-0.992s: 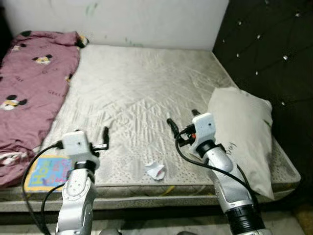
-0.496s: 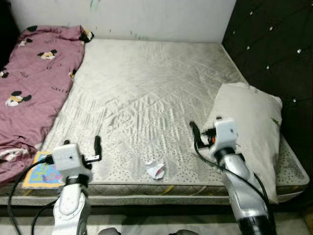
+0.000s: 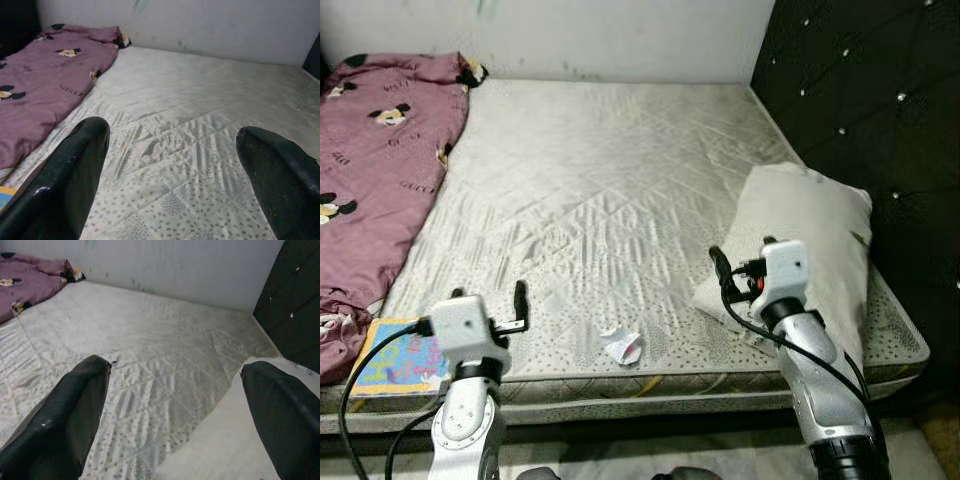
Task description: Clean up the room
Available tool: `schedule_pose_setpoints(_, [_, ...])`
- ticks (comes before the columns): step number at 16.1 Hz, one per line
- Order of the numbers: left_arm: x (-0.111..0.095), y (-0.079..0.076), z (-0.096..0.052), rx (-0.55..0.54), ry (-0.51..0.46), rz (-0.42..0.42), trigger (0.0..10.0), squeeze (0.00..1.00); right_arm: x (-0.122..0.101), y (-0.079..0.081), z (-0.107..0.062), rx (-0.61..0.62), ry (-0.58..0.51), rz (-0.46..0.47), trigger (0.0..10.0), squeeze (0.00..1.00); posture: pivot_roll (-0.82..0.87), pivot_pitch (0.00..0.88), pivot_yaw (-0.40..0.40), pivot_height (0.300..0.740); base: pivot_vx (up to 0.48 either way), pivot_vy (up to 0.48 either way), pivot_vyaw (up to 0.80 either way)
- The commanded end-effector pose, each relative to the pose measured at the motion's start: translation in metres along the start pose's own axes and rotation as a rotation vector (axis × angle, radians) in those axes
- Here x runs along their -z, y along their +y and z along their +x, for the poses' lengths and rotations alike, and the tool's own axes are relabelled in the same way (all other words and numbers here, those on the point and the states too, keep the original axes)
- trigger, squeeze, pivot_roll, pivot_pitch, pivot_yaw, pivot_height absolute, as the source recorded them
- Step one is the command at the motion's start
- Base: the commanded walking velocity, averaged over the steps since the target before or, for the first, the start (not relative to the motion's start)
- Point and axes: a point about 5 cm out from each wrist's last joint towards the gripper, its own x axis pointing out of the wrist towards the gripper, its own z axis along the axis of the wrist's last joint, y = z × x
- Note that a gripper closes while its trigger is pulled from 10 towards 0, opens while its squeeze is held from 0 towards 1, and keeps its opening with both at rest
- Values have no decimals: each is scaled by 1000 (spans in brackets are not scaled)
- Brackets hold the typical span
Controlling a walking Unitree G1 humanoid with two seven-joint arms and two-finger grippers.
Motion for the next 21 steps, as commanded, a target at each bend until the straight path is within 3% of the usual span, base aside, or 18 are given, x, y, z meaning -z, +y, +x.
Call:
schedule_pose_setpoints(1, [0, 3, 2, -10, 9, 10, 10000, 0, -3, 1, 3, -4, -6, -27, 10000, 0, 25, 0, -55, 740, 0, 0, 0])
schedule_pose_setpoints(2, [-1, 2, 3, 7, 9, -16, 10000, 0, -4, 1, 4, -10, -7, -64, 10000, 0, 24, 0, -55, 740, 0, 0, 531])
schedule_pose_setpoints(5, [-8, -3, 7, 18, -22, -1, 10000, 0, -5, 3, 4, -16, -12, -56, 10000, 0, 17, 0, -56, 740, 0, 0, 800])
schedule_pose_setpoints(6, [-9, -4, 7, 37, -31, -33, 10000, 0, -6, 4, 3, -17, -13, -55, 10000, 0, 17, 0, -56, 740, 0, 0, 800])
schedule_pose_setpoints(12, [-26, -1, 21, 6, -81, 28, 10000, 0, -23, 4, 15, 27, -50, -54, 10000, 0, 13, 0, -67, 740, 0, 0, 99])
schedule_pose_setpoints(17, [-13, 1, 4, 24, -17, 9, 10000, 0, -15, 12, 4, 8, -24, -26, 10000, 0, 7, 0, -44, 740, 0, 0, 0])
schedule_pose_setpoints(21, [-2, -5, 4, 29, 26, 30, 10000, 0, -4, 3, -2, 58, 9, -12, 10000, 0, -14, 0, -26, 740, 0, 0, -561])
